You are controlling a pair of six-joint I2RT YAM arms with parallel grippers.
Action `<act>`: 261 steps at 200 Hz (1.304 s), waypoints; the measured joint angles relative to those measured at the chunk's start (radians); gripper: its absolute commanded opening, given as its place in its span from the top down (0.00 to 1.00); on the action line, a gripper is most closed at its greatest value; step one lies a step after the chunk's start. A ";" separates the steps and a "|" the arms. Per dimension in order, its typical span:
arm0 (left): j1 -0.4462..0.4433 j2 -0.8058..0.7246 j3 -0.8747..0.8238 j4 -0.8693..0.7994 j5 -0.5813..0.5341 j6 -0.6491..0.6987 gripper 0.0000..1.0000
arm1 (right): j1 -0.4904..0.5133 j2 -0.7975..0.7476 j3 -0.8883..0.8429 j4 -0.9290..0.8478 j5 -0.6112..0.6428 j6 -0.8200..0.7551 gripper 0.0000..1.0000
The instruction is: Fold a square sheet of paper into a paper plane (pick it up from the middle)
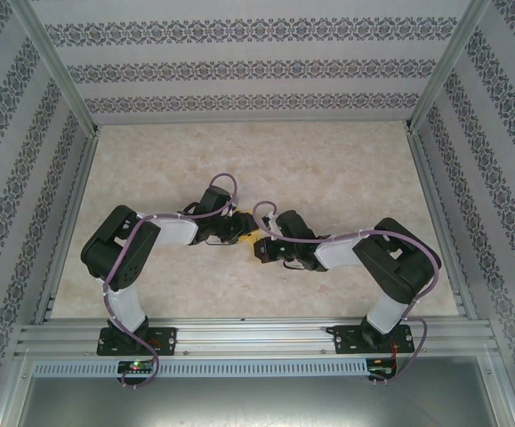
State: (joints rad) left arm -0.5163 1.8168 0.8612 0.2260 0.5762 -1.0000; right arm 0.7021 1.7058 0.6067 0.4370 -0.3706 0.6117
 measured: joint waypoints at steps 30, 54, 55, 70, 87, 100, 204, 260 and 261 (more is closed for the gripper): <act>0.000 -0.042 0.000 -0.008 -0.005 0.003 0.53 | -0.035 0.013 -0.008 0.071 -0.079 0.080 1.00; 0.000 -0.091 0.002 -0.017 -0.011 0.014 0.52 | -0.072 0.039 -0.036 0.190 -0.157 0.187 1.00; 0.000 -0.092 0.002 -0.017 -0.011 0.016 0.52 | -0.074 0.040 -0.039 0.198 -0.161 0.193 1.00; 0.000 -0.098 0.007 -0.017 -0.011 0.023 0.52 | -0.092 0.062 -0.056 0.263 -0.197 0.252 1.00; 0.000 -0.098 0.008 -0.019 -0.011 0.024 0.52 | -0.099 0.083 -0.062 0.294 -0.217 0.294 1.00; 0.000 -0.098 0.008 -0.019 -0.011 0.027 0.52 | -0.100 0.092 -0.063 0.309 -0.227 0.315 1.00; 0.000 -0.043 0.009 -0.016 0.005 0.032 0.51 | -0.119 0.154 -0.066 0.362 -0.264 0.438 1.00; 0.000 -0.024 0.024 -0.016 0.029 0.046 0.50 | -0.131 0.175 -0.073 0.408 -0.290 0.495 1.00; 0.000 -0.024 0.024 -0.016 0.029 0.047 0.50 | -0.131 0.175 -0.073 0.409 -0.290 0.496 1.00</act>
State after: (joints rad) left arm -0.5163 1.7931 0.8852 0.2104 0.6056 -0.9535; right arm 0.5709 1.8809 0.5335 0.8459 -0.6605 1.1072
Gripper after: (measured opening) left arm 0.499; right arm 0.057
